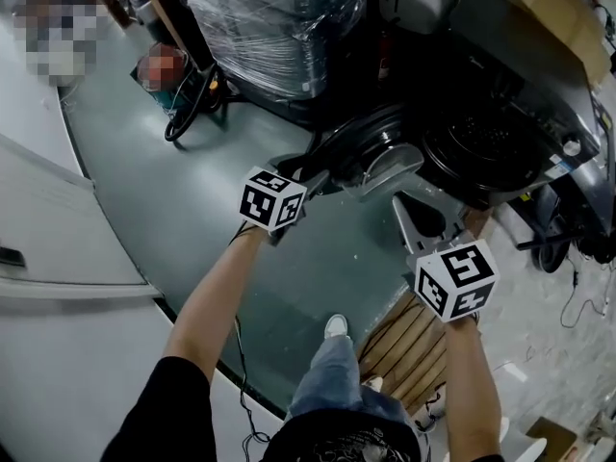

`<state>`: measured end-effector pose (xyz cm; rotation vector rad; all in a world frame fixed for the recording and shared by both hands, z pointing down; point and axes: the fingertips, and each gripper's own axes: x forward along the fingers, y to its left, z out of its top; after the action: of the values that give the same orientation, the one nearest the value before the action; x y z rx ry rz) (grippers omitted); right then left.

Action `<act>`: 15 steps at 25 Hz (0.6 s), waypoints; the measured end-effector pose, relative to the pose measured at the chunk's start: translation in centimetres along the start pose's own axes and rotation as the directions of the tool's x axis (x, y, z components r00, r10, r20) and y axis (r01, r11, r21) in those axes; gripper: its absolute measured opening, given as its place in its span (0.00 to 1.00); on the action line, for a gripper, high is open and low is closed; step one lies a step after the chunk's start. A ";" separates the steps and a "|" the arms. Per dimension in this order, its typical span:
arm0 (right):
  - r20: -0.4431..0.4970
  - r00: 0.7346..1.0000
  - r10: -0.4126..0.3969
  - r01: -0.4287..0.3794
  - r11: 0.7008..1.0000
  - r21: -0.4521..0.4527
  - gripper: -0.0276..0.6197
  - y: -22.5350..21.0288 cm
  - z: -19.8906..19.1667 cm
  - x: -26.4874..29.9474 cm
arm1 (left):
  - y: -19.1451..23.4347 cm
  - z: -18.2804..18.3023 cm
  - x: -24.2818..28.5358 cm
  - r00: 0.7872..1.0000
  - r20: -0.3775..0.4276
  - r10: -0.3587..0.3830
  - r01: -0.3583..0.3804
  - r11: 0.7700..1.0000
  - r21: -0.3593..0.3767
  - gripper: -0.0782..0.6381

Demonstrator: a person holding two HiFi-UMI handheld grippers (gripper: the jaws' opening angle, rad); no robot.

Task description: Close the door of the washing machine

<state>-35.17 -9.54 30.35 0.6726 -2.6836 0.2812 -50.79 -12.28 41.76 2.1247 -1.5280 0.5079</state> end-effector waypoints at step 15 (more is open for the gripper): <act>-0.068 0.997 0.037 -0.035 0.998 0.043 0.08 -2.6 -4.0 3.4 | 6.5 -4.5 8.6 0.993 -0.106 -0.061 0.070 0.994 0.085 0.42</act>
<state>-35.52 -12.10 35.61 0.6156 -2.6328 0.3637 -54.35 -18.17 51.18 2.1716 -1.3979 0.6621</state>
